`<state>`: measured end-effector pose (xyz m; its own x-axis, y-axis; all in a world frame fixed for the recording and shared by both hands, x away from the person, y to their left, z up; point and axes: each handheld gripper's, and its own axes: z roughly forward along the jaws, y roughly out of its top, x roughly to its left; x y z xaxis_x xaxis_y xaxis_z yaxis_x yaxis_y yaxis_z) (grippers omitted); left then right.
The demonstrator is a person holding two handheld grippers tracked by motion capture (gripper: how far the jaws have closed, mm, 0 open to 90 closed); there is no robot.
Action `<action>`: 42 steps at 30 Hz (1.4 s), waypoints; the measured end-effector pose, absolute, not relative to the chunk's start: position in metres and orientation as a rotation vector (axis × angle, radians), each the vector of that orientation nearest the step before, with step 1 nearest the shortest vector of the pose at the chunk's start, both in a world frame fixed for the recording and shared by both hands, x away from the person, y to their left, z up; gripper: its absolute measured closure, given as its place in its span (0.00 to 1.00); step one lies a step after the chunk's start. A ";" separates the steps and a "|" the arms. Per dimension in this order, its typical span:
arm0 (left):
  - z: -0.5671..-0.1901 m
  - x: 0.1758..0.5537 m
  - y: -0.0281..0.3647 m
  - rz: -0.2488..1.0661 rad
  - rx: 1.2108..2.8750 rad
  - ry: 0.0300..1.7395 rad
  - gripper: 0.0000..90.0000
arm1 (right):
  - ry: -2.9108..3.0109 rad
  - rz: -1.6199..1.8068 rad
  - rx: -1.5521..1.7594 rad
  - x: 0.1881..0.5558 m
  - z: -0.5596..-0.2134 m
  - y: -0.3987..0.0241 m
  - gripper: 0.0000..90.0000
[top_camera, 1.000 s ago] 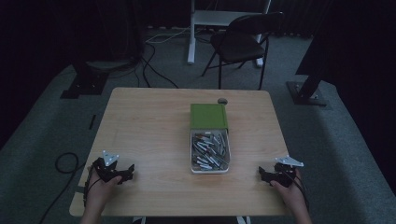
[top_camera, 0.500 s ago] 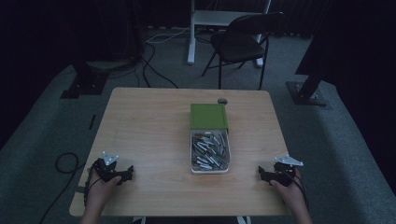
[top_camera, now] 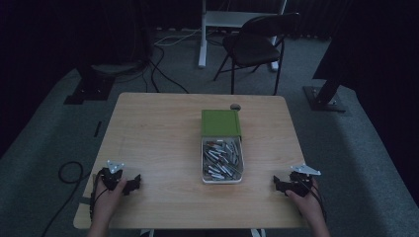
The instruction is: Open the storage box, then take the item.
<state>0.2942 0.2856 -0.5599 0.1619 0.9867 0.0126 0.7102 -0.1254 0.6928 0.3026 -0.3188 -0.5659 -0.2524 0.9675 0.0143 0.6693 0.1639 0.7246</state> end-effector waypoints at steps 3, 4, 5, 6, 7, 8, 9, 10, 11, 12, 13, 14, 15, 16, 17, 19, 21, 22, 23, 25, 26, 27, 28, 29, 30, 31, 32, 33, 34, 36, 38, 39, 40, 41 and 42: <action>-0.560 0.294 0.285 0.664 1.892 1.614 0.03 | 1.990 0.868 1.547 0.303 -0.566 -0.319 0.12; -0.560 0.294 0.285 0.664 1.893 1.616 0.03 | 1.990 0.868 1.547 0.303 -0.566 -0.319 0.12; -0.560 0.295 0.285 0.665 1.892 1.618 0.03 | 1.990 0.868 1.547 0.303 -0.566 -0.319 0.12; -0.560 0.294 0.285 0.665 1.891 1.619 0.03 | 1.990 0.867 1.548 0.303 -0.566 -0.319 0.12; -0.560 0.295 0.285 0.665 1.892 1.619 0.03 | 1.990 0.867 1.547 0.303 -0.566 -0.319 0.12; -0.560 0.295 0.285 0.665 1.892 1.619 0.03 | 1.990 0.867 1.548 0.303 -0.566 -0.319 0.12; -0.560 0.295 0.285 0.665 1.892 1.618 0.03 | 1.990 0.867 1.548 0.303 -0.566 -0.319 0.12; -0.560 0.295 0.285 0.665 1.893 1.619 0.03 | 1.990 0.867 1.548 0.303 -0.566 -0.319 0.12; -0.560 0.295 0.285 0.664 1.893 1.619 0.03 | 1.990 0.867 1.548 0.303 -0.566 -0.319 0.12; -0.560 0.295 0.286 0.663 1.894 1.618 0.03 | 1.990 0.867 1.548 0.303 -0.566 -0.319 0.12; -0.560 0.295 0.286 0.662 1.897 1.615 0.02 | 1.990 0.867 1.548 0.303 -0.566 -0.319 0.12; -0.560 0.295 0.286 0.662 1.897 1.615 0.02 | 1.990 0.867 1.548 0.303 -0.566 -0.319 0.12; -0.560 0.295 0.286 0.659 1.902 1.608 0.02 | 1.990 0.867 1.548 0.303 -0.566 -0.319 0.12; -0.560 0.296 0.286 0.659 1.900 1.608 0.02 | 1.990 0.867 1.548 0.303 -0.566 -0.319 0.12; -0.560 0.296 0.286 0.659 1.898 1.608 0.02 | 1.991 0.867 1.548 0.303 -0.566 -0.319 0.12; -0.560 0.296 0.286 0.658 1.899 1.608 0.01 | 1.994 0.865 1.550 0.303 -0.565 -0.318 0.12; -0.560 0.297 0.286 0.658 1.900 1.608 0.01 | 2.008 0.865 1.554 0.303 -0.564 -0.316 0.14; -0.560 0.297 0.286 0.658 1.900 1.608 0.01 | 2.006 0.865 1.560 0.303 -0.563 -0.316 0.15; -0.560 0.296 0.286 0.658 1.900 1.608 0.01 | 2.004 0.863 1.569 0.303 -0.563 -0.315 0.15; -0.560 0.297 0.286 0.658 1.900 1.608 0.01 | 2.010 0.863 1.568 0.303 -0.562 -0.313 0.15; -0.560 0.297 0.286 0.659 1.900 1.607 0.01 | 2.013 0.853 1.559 0.303 -0.562 -0.312 0.15; -0.560 0.297 0.286 0.658 1.899 1.607 0.01 | 2.024 0.836 1.547 0.303 -0.561 -0.311 0.15; -0.560 0.296 0.286 0.658 1.900 1.608 0.01 | 2.026 0.835 1.545 0.303 -0.561 -0.310 0.15; -0.560 0.297 0.286 0.658 1.899 1.607 0.01 | 2.018 0.839 1.549 0.303 -0.559 -0.309 0.15; -0.560 0.296 0.286 0.658 1.900 1.608 0.01 | 2.014 0.845 1.549 0.303 -0.558 -0.309 0.15; -0.560 0.297 0.286 0.659 1.900 1.608 0.01 | 2.015 0.851 1.550 0.303 -0.557 -0.308 0.15; -0.560 0.297 0.286 0.659 1.900 1.608 0.01 | 2.014 0.857 1.554 0.302 -0.555 -0.308 0.15; -0.560 0.296 0.286 0.658 1.900 1.607 0.01 | 2.013 0.861 1.553 0.302 -0.553 -0.307 0.15; -0.560 0.297 0.286 0.658 1.900 1.608 0.01 | 2.014 0.866 1.551 0.302 -0.551 -0.307 0.15; -0.560 0.297 0.286 0.658 1.899 1.607 0.01 | 2.013 0.881 1.544 0.303 -0.547 -0.306 0.15; -0.560 0.296 0.286 0.658 1.900 1.607 0.01 | 2.010 0.890 1.542 0.304 -0.543 -0.305 0.15; -0.560 0.296 0.286 0.658 1.900 1.607 0.01 | 2.010 0.901 1.537 0.304 -0.541 -0.304 0.16; -0.560 0.296 0.286 0.659 1.899 1.607 0.01 | 2.013 0.906 1.529 0.304 -0.539 -0.304 0.16; -0.560 0.296 0.286 0.659 1.899 1.606 0.01 | 2.013 0.914 1.526 0.304 -0.536 -0.303 0.16; -0.560 0.296 0.286 0.659 1.899 1.607 0.01 | 2.014 0.921 1.520 0.305 -0.534 -0.302 0.16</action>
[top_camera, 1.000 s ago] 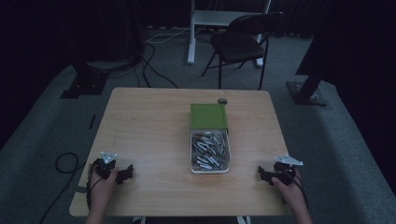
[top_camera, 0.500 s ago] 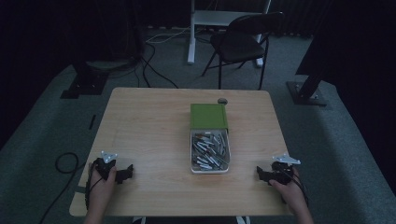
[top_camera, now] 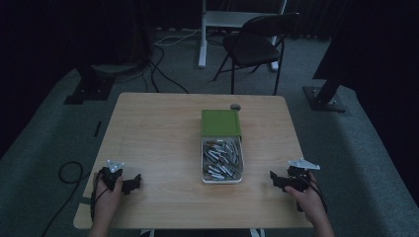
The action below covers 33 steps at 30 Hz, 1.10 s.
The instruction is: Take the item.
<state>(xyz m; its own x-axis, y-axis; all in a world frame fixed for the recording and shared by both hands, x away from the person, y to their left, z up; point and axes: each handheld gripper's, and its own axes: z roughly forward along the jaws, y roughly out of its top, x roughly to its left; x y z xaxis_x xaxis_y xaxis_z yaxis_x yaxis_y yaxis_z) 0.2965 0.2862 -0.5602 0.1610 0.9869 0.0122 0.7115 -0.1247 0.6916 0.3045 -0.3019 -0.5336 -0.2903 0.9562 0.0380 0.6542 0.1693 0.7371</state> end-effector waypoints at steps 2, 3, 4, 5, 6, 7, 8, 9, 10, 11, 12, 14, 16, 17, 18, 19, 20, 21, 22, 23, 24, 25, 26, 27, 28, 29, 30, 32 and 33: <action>-0.560 0.296 0.286 0.659 1.899 1.606 0.01 | 2.010 0.935 1.505 0.305 -0.528 -0.300 0.16; -0.560 0.296 0.286 0.660 1.899 1.607 0.01 | 2.008 0.939 1.497 0.305 -0.524 -0.299 0.17; -0.560 0.296 0.286 0.660 1.898 1.609 0.01 | 2.010 0.949 1.487 0.305 -0.521 -0.298 0.17; -0.560 0.296 0.286 0.660 1.897 1.611 0.01 | 2.010 0.959 1.481 0.305 -0.518 -0.296 0.17; -0.560 0.296 0.286 0.660 1.897 1.611 0.01 | 2.015 0.965 1.469 0.306 -0.514 -0.295 0.17; -0.560 0.296 0.286 0.660 1.897 1.611 0.01 | 2.019 0.972 1.462 0.306 -0.511 -0.294 0.17; -0.560 0.296 0.286 0.660 1.897 1.611 0.01 | 2.021 0.977 1.455 0.307 -0.508 -0.293 0.19; -0.560 0.296 0.286 0.660 1.896 1.611 0.01 | 2.024 0.977 1.448 0.308 -0.505 -0.291 0.19; -0.560 0.296 0.286 0.660 1.896 1.611 0.01 | 2.026 0.978 1.439 0.309 -0.503 -0.290 0.19; -0.560 0.296 0.286 0.660 1.896 1.611 0.01 | 2.027 0.996 1.437 0.309 -0.499 -0.288 0.19; -0.560 0.296 0.286 0.660 1.896 1.611 0.01 | 2.029 1.008 1.432 0.310 -0.497 -0.287 0.19; -0.560 0.296 0.286 0.660 1.896 1.611 0.01 | 2.032 1.031 1.413 0.310 -0.492 -0.283 0.19; -0.560 0.296 0.286 0.661 1.896 1.611 0.01 | 2.037 1.061 1.393 0.311 -0.486 -0.279 0.19; -0.560 0.296 0.286 0.660 1.897 1.611 0.01 | 2.041 1.072 1.381 0.311 -0.483 -0.278 0.19; -0.560 0.296 0.286 0.660 1.897 1.611 0.01 | 2.045 1.076 1.365 0.311 -0.481 -0.276 0.19; -0.560 0.296 0.286 0.660 1.896 1.612 0.01 | 2.049 1.082 1.350 0.311 -0.478 -0.274 0.20; -0.560 0.296 0.285 0.661 1.896 1.613 0.01 | 2.057 1.085 1.331 0.311 -0.476 -0.272 0.21; -0.560 0.296 0.285 0.661 1.896 1.613 0.01 | 2.063 1.094 1.318 0.311 -0.473 -0.269 0.21; -0.560 0.296 0.285 0.660 1.896 1.614 0.01 | 2.070 1.103 1.298 0.311 -0.471 -0.267 0.22; -0.560 0.296 0.285 0.661 1.896 1.615 0.01 | 2.080 1.110 1.281 0.310 -0.469 -0.264 0.22; -0.560 0.296 0.285 0.661 1.898 1.615 0.01 | 2.085 1.116 1.267 0.310 -0.468 -0.262 0.22; -0.560 0.296 0.285 0.661 1.898 1.615 0.01 | 2.087 1.124 1.256 0.310 -0.466 -0.259 0.22; -0.560 0.296 0.285 0.661 1.898 1.615 0.01 | 2.086 1.140 1.249 0.309 -0.464 -0.258 0.22; -0.560 0.296 0.285 0.661 1.899 1.615 0.01 | 2.086 1.158 1.248 0.309 -0.462 -0.256 0.22; -0.560 0.296 0.285 0.661 1.899 1.615 0.01 | 2.090 1.170 1.242 0.309 -0.461 -0.254 0.22; -0.560 0.297 0.285 0.661 1.899 1.616 0.01 | 2.091 1.177 1.237 0.309 -0.460 -0.253 0.22; -0.560 0.297 0.285 0.661 1.899 1.616 0.01 | 2.095 1.182 1.227 0.309 -0.459 -0.251 0.22; -0.560 0.297 0.285 0.661 1.900 1.615 0.01 | 2.103 1.199 1.212 0.308 -0.458 -0.247 0.22; -0.560 0.297 0.285 0.661 1.899 1.615 0.01 | 2.112 1.200 1.197 0.307 -0.457 -0.245 0.22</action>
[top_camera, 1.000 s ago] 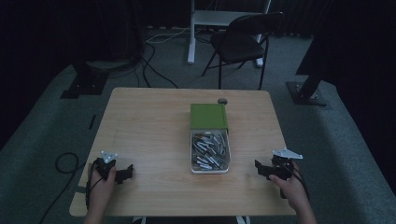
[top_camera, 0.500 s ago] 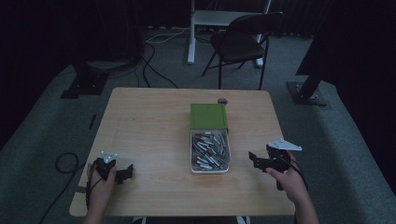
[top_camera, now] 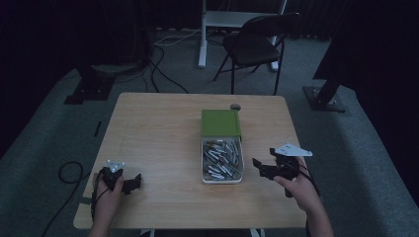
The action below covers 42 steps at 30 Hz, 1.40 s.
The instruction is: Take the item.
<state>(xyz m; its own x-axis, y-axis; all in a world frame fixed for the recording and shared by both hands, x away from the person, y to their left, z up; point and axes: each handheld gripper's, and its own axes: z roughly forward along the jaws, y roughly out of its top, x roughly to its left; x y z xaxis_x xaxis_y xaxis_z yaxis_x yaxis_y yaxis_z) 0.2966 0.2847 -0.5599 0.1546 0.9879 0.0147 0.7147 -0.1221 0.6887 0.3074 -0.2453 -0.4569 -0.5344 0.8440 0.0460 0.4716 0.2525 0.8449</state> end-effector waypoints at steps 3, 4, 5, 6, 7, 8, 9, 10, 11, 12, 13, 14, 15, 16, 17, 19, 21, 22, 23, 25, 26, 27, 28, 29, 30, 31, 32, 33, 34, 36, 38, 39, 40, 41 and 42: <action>-0.560 0.297 0.285 0.661 1.900 1.616 0.01 | 2.129 1.238 1.167 0.305 -0.453 -0.239 0.22; -0.560 0.297 0.285 0.662 1.900 1.616 0.01 | 2.139 1.253 1.152 0.305 -0.452 -0.236 0.22; -0.560 0.297 0.284 0.662 1.899 1.616 0.01 | 2.146 1.257 1.141 0.304 -0.451 -0.234 0.22; -0.560 0.297 0.284 0.662 1.899 1.616 0.01 | 2.152 1.259 1.123 0.303 -0.449 -0.231 0.22; -0.560 0.297 0.284 0.662 1.899 1.616 0.01 | 2.157 1.263 1.110 0.303 -0.448 -0.229 0.22; -0.560 0.297 0.284 0.662 1.899 1.616 0.01 | 2.162 1.273 1.100 0.302 -0.447 -0.226 0.22; -0.560 0.297 0.284 0.662 1.899 1.616 0.01 | 2.172 1.283 1.082 0.302 -0.446 -0.224 0.22; -0.560 0.297 0.284 0.662 1.899 1.617 0.01 | 2.176 1.296 1.073 0.301 -0.444 -0.221 0.22; -0.560 0.297 0.284 0.663 1.898 1.617 0.01 | 2.177 1.308 1.064 0.300 -0.443 -0.219 0.23; -0.560 0.297 0.284 0.662 1.898 1.618 0.01 | 2.179 1.314 1.053 0.300 -0.443 -0.216 0.23; -0.560 0.297 0.284 0.662 1.897 1.618 0.01 | 2.183 1.319 1.041 0.299 -0.443 -0.213 0.24; -0.560 0.297 0.284 0.662 1.897 1.618 0.01 | 2.191 1.318 1.026 0.299 -0.443 -0.210 0.24; -0.560 0.297 0.284 0.663 1.896 1.618 0.01 | 2.200 1.316 1.015 0.298 -0.443 -0.207 0.24; -0.560 0.297 0.284 0.663 1.896 1.619 0.01 | 2.208 1.313 1.001 0.298 -0.443 -0.205 0.24; -0.560 0.297 0.284 0.663 1.896 1.619 0.01 | 2.216 1.311 0.989 0.298 -0.443 -0.202 0.24; -0.560 0.297 0.284 0.663 1.896 1.619 0.01 | 2.226 1.317 0.968 0.298 -0.443 -0.197 0.25; -0.560 0.297 0.284 0.663 1.896 1.619 0.01 | 2.229 1.320 0.952 0.297 -0.443 -0.194 0.25; -0.560 0.297 0.284 0.663 1.896 1.619 0.01 | 2.224 1.332 0.938 0.297 -0.442 -0.190 0.27; -0.560 0.297 0.284 0.663 1.897 1.619 0.01 | 2.228 1.338 0.933 0.297 -0.442 -0.188 0.27; -0.560 0.297 0.284 0.663 1.897 1.619 0.01 | 2.237 1.351 0.914 0.297 -0.441 -0.184 0.28; -0.560 0.297 0.284 0.663 1.896 1.619 0.01 | 2.244 1.353 0.902 0.296 -0.441 -0.182 0.29; -0.560 0.297 0.284 0.663 1.896 1.619 0.01 | 2.248 1.357 0.890 0.296 -0.441 -0.181 0.30; -0.560 0.297 0.284 0.663 1.896 1.619 0.01 | 2.254 1.358 0.876 0.296 -0.441 -0.179 0.31; -0.560 0.297 0.284 0.663 1.896 1.619 0.01 | 2.261 1.357 0.857 0.295 -0.442 -0.177 0.31; -0.560 0.297 0.284 0.663 1.896 1.619 0.01 | 2.262 1.358 0.846 0.295 -0.442 -0.176 0.32; -0.560 0.297 0.284 0.663 1.896 1.619 0.01 | 2.270 1.363 0.826 0.295 -0.442 -0.175 0.32; -0.560 0.297 0.284 0.663 1.897 1.619 0.01 | 2.278 1.368 0.810 0.294 -0.443 -0.173 0.32; -0.560 0.297 0.284 0.663 1.897 1.619 0.01 | 2.284 1.368 0.792 0.295 -0.444 -0.172 0.32; -0.560 0.297 0.284 0.663 1.897 1.619 0.01 | 2.299 1.371 0.778 0.294 -0.444 -0.171 0.35; -0.560 0.297 0.284 0.663 1.896 1.619 0.01 | 2.348 1.386 0.746 0.294 -0.446 -0.168 0.40; -0.560 0.297 0.284 0.663 1.897 1.619 0.01 | 2.375 1.379 0.736 0.294 -0.449 -0.165 0.43; -0.560 0.297 0.284 0.663 1.897 1.619 0.01 | 2.388 1.375 0.724 0.294 -0.450 -0.164 0.44; -0.560 0.297 0.284 0.663 1.897 1.619 0.01 | 2.396 1.378 0.721 0.294 -0.452 -0.162 0.45; -0.560 0.297 0.284 0.663 1.897 1.619 0.01 | 2.399 1.382 0.726 0.295 -0.453 -0.161 0.46; -0.560 0.297 0.284 0.663 1.897 1.619 0.01 | 2.402 1.375 0.724 0.295 -0.455 -0.160 0.47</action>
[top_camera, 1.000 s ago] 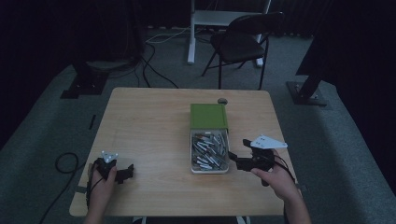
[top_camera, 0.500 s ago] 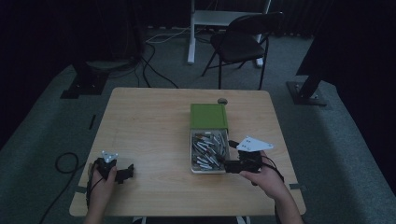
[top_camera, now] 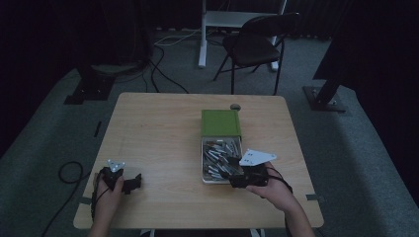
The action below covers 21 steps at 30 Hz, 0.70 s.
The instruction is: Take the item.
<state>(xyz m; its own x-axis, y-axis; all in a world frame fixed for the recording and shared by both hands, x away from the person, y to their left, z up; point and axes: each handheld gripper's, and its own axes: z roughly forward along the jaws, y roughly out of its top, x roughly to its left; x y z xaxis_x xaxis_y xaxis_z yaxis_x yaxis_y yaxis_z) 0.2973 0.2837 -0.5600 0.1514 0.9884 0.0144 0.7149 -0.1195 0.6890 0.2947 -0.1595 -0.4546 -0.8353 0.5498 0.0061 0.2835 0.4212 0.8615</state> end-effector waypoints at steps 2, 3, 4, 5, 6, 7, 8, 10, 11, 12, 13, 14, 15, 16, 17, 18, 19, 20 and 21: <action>-0.560 0.297 0.284 0.663 1.897 1.619 0.01 | 2.418 1.359 0.718 0.296 -0.458 -0.156 0.50; -0.560 0.297 0.284 0.663 1.897 1.619 0.01 | 2.424 1.356 0.713 0.296 -0.459 -0.155 0.50; -0.560 0.297 0.284 0.663 1.897 1.619 0.01 | 2.430 1.349 0.705 0.296 -0.461 -0.154 0.52; -0.560 0.297 0.284 0.663 1.897 1.619 0.01 | 2.433 1.333 0.702 0.297 -0.463 -0.153 0.55; -0.560 0.297 0.284 0.663 1.897 1.619 0.01 | 2.437 1.310 0.701 0.297 -0.464 -0.151 0.57; -0.560 0.297 0.284 0.663 1.897 1.619 0.01 | 2.437 1.310 0.701 0.297 -0.464 -0.151 0.57; -0.560 0.297 0.284 0.663 1.896 1.619 0.01 | 2.440 1.290 0.696 0.298 -0.466 -0.150 0.59; -0.560 0.297 0.284 0.663 1.897 1.619 0.01 | 2.454 1.264 0.685 0.300 -0.470 -0.148 0.65; -0.560 0.297 0.284 0.663 1.897 1.619 0.01 | 2.458 1.256 0.687 0.300 -0.472 -0.147 0.67; -0.560 0.297 0.284 0.663 1.897 1.619 0.01 | 2.465 1.245 0.682 0.300 -0.474 -0.146 0.68; -0.560 0.297 0.284 0.663 1.896 1.618 0.01 | 2.469 1.245 0.692 0.300 -0.476 -0.145 0.68; -0.560 0.297 0.284 0.663 1.897 1.618 0.01 | 2.469 1.247 0.698 0.300 -0.478 -0.144 0.68; -0.560 0.297 0.284 0.663 1.897 1.618 0.01 | 2.465 1.245 0.713 0.300 -0.480 -0.143 0.69; -0.560 0.297 0.284 0.662 1.897 1.618 0.01 | 2.462 1.240 0.721 0.301 -0.482 -0.143 0.69; -0.560 0.297 0.284 0.662 1.897 1.618 0.01 | 2.461 1.236 0.728 0.302 -0.484 -0.142 0.70; -0.560 0.297 0.284 0.662 1.897 1.618 0.01 | 2.461 1.236 0.735 0.302 -0.485 -0.142 0.71; -0.560 0.297 0.284 0.662 1.897 1.618 0.01 | 2.461 1.241 0.744 0.303 -0.486 -0.141 0.72; -0.560 0.297 0.284 0.662 1.897 1.618 0.01 | 2.459 1.241 0.746 0.303 -0.487 -0.141 0.73; -0.560 0.297 0.284 0.662 1.897 1.619 0.01 | 2.458 1.239 0.747 0.304 -0.487 -0.140 0.74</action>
